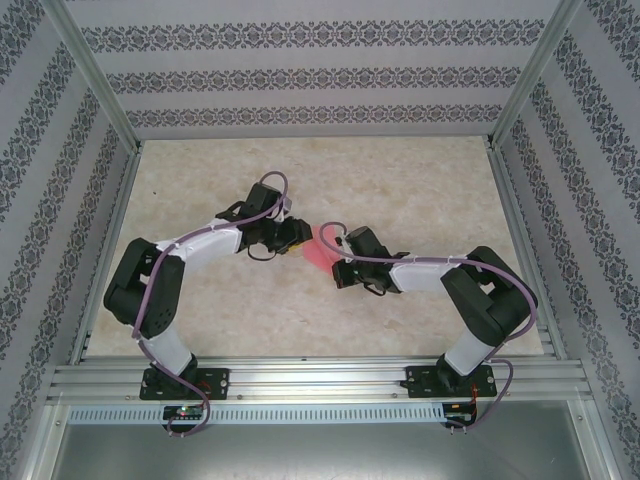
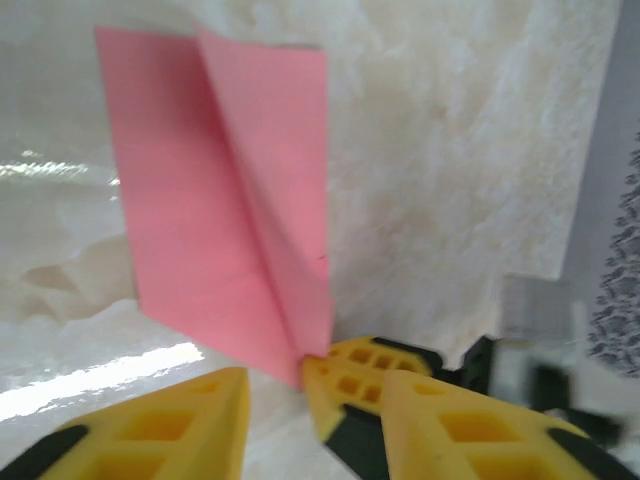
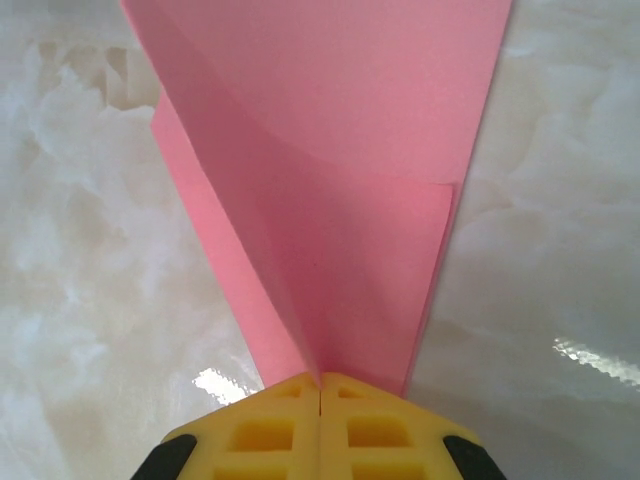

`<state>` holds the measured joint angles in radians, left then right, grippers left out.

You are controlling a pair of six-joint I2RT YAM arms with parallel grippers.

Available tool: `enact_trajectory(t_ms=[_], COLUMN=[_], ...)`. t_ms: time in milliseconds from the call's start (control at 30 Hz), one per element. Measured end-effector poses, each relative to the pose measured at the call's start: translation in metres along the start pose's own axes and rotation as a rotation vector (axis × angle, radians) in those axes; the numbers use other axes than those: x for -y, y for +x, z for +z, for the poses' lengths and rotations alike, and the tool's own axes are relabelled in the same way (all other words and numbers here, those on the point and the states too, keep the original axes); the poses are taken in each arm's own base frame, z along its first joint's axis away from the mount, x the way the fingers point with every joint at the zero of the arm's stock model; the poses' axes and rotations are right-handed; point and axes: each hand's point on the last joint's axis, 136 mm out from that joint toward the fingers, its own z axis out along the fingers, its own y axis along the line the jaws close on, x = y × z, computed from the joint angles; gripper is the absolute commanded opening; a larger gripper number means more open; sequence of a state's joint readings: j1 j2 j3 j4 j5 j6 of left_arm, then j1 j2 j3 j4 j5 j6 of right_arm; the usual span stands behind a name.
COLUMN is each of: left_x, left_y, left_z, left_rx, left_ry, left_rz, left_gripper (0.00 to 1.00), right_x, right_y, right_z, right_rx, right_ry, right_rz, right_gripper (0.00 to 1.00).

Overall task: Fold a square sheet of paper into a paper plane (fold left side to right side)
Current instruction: Fourth fold the wing at the center of the table.

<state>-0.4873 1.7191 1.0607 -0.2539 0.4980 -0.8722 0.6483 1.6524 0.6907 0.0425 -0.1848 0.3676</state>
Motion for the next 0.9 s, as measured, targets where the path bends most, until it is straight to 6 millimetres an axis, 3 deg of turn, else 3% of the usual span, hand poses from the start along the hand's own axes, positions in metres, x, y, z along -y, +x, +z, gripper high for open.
enact_trajectory(t_ms=[300,667,900], left_x=[-0.018,-0.005,-0.006], left_y=[0.022,0.015,0.017], left_z=[0.044,0.058,0.064], left_rx=[-0.096,-0.096,-0.108], left_ry=[-0.033,0.001,-0.004], left_rz=[-0.02,-0.006,-0.017], left_gripper=[0.24,0.24,0.2], right_x=[-0.009,-0.003,-0.002], right_y=[-0.006,-0.005,-0.006], right_z=[-0.002,0.005,0.005], right_rx=[0.006,-0.011,-0.003], right_ry=[-0.09,-0.16,-0.191], right_rz=[0.049,0.141,0.176], right_gripper=[0.04,0.04,0.05])
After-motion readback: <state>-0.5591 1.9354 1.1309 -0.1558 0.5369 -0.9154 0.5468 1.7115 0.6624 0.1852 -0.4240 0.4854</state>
